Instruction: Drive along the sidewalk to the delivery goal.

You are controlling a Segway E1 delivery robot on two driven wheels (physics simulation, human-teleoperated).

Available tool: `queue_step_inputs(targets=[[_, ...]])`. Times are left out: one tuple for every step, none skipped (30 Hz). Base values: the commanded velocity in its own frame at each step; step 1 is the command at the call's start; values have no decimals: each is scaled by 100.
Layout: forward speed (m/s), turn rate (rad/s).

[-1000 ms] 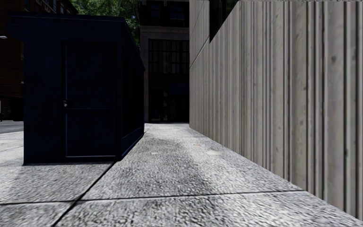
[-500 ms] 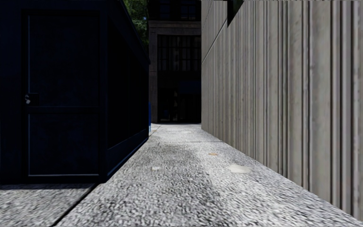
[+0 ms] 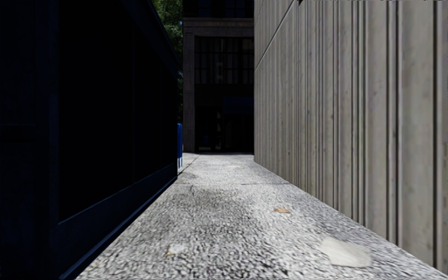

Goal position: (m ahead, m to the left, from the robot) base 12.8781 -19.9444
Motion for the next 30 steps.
queue_step_inputs(targets=[[200, 0], [200, 0], [200, 0], [200, 9], [200, 23], [200, 23], [200, 28], [200, 29], [200, 25], [200, 25], [200, 10], [200, 0], [200, 0], [200, 0], [200, 0], [200, 0], [200, 0], [200, 0], [200, 0], [200, 0], [200, 0], [200, 0], [200, 0], [200, 0], [200, 0], [200, 12], [200, 33], [200, 33], [200, 39], [200, 33]])
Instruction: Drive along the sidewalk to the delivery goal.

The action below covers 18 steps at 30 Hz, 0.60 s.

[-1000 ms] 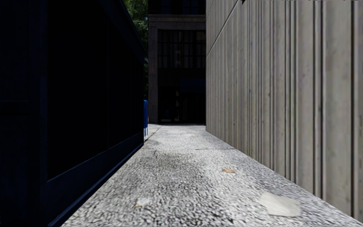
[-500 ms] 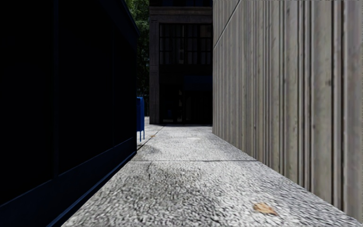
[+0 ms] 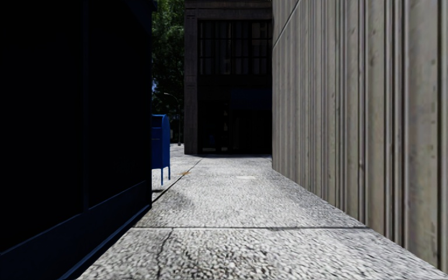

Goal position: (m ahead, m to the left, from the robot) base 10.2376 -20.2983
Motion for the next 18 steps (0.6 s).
queue_step_inputs(targets=[[200, 33], [200, 17], [200, 0], [200, 0], [200, 0], [200, 0], [200, 0], [200, 0], [200, 0], [200, 0], [200, 0], [200, 0], [200, 0], [200, 0], [200, 0], [200, 0], [200, 0], [200, 0]])
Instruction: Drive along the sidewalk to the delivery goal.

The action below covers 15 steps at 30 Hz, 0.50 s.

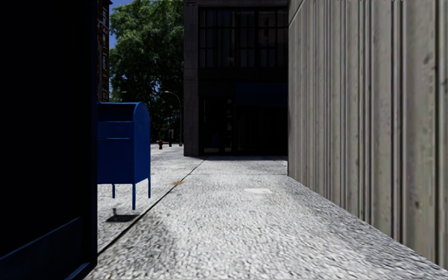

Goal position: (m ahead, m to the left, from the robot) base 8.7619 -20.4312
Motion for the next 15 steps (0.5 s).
queue_step_inputs(targets=[[200, 0], [200, 0], [200, 0], [200, 0], [200, 0], [200, 0], [200, 0], [200, 0], [200, 0], [200, 0], [200, 0], [200, 0], [200, 0], [200, 0], [200, 0]])
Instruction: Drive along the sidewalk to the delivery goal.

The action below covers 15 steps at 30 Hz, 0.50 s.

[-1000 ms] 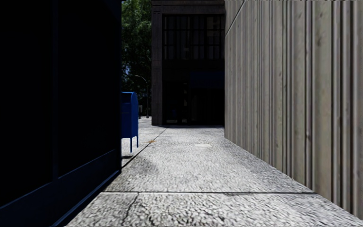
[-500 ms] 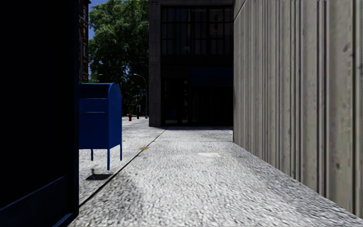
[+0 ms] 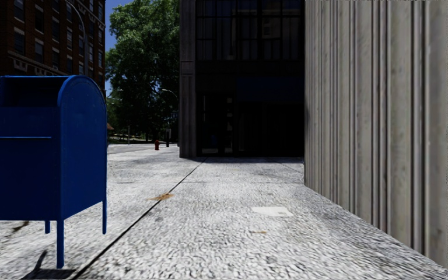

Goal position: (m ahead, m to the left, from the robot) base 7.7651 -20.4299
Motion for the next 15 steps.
queue_step_inputs(targets=[[200, 0], [200, 0], [200, 0], [200, 0], [200, 0], [200, 0], [200, 0], [200, 0], [200, 0], [200, 0], [200, 0], [200, 0], [200, 0], [200, 0], [200, 0]])
